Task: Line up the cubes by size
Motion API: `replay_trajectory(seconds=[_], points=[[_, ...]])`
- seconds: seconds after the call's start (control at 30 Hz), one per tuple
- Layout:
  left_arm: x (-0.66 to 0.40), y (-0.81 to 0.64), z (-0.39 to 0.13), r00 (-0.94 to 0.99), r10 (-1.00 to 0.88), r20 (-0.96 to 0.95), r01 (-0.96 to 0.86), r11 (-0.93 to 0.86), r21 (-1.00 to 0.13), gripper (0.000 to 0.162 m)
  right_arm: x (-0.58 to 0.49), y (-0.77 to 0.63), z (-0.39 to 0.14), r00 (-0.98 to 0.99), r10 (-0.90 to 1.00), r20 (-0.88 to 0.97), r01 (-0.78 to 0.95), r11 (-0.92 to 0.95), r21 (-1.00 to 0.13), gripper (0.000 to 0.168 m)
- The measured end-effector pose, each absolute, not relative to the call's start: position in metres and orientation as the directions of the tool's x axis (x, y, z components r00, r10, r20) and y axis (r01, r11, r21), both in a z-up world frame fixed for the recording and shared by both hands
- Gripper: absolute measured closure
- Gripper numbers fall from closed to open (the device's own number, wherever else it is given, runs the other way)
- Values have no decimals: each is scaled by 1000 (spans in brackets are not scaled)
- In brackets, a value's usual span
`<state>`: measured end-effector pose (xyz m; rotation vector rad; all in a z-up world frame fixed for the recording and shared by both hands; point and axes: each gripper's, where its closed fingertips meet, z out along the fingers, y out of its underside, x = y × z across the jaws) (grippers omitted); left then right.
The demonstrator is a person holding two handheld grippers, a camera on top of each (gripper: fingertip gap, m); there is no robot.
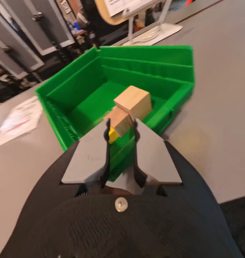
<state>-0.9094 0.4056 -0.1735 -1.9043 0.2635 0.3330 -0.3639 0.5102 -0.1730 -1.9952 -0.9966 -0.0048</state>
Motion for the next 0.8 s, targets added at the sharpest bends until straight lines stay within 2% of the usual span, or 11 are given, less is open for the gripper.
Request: replay_trajectory(seconds=[0.03, 0.13, 0.2, 0.27, 0.33, 0.43, 0.5, 0.57, 0.63, 0.73, 0.8], points=[[-927, 407, -170, 914, 6, -406, -378, -350, -857, 121, -355, 518, -175, 672, 661, 335, 646, -300, -702, 84], [-984, 422, -161, 881, 92, -463, -399, -378, -835, 116, -325, 555, -179, 696, 661, 278, 622, -363, -694, 90], [-1003, 429, -163, 910, 70, -410, -345, -423, -838, 108, -307, 571, -181, 691, 668, 276, 638, -385, -667, 89], [-1011, 427, -159, 941, 46, -335, -285, -424, -860, 103, -292, 577, -178, 704, 654, 279, 640, -412, -649, 96], [-1012, 415, -149, 964, 36, -262, -226, -405, -886, 103, -282, 579, -165, 753, 598, 274, 590, -430, -684, 93], [-975, 392, -135, 996, -37, -76, -84, -347, -934, 88, -332, 543, -142, 729, 684, 23, 396, -394, -829, 90], [-917, 380, -126, 985, -173, 17, -30, -268, -963, 83, -379, 512, -132, 641, 761, -106, 278, -358, -891, 77], [-877, 378, -124, 982, -188, -17, -55, -196, -979, 73, -413, 496, -138, 620, 773, -135, 241, -351, -905, 72], [-848, 386, -137, 982, -175, -72, -109, -216, -970, 62, -435, 491, -154, 653, 746, -132, 240, -370, -898, 71], [-838, 413, -155, 988, -97, -123, -144, -258, -955, 65, -443, 505, -175, 746, 666, -4, 293, -333, -896, 73], [-845, 431, -159, 990, -41, -138, -144, -251, -957, 91, -447, 516, -186, 767, 641, 38, 318, -327, -890, 76]])
